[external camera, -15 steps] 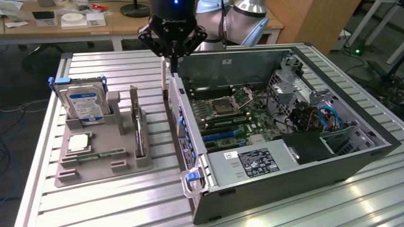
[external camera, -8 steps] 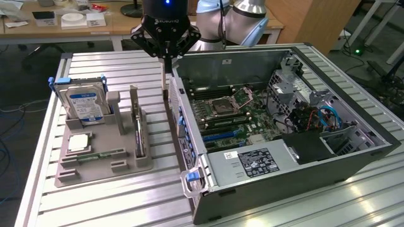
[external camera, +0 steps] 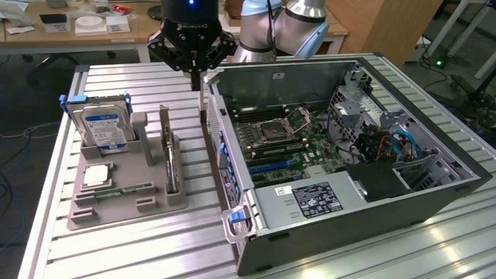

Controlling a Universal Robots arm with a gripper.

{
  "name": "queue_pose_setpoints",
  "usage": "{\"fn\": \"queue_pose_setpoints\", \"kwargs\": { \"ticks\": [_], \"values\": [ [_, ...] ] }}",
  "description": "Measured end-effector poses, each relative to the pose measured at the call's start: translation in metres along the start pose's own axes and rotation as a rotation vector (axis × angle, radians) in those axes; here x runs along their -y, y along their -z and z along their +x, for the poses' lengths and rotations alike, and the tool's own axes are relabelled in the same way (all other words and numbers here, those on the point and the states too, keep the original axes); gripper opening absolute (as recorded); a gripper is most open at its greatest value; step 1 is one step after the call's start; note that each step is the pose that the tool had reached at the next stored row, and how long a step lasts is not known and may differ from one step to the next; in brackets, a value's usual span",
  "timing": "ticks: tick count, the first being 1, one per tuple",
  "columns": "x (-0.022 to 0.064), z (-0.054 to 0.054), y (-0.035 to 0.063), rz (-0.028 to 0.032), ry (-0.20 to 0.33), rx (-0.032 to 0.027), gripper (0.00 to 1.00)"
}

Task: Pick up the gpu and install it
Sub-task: 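Reach for the gpu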

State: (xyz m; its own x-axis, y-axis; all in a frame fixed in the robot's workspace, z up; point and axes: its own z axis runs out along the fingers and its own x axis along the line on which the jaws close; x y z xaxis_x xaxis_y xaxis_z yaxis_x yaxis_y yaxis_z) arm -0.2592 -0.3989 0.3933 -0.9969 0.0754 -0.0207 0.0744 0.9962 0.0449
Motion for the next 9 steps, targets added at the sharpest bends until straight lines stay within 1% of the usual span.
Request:
{"fn": "queue_pose_setpoints", "kwargs": {
  "ticks": [3,4,9],
  "values": [
    [0.0003,0.004,0.0001,0.0005,0.0,-0.0085,0.11],
    [0.0004,0.006,0.0001,0.0006,0.0,-0.0099,0.11],
    [0.0011,0.014,0.0004,0.0006,0.0,-0.0107,0.11]
  ]
}}
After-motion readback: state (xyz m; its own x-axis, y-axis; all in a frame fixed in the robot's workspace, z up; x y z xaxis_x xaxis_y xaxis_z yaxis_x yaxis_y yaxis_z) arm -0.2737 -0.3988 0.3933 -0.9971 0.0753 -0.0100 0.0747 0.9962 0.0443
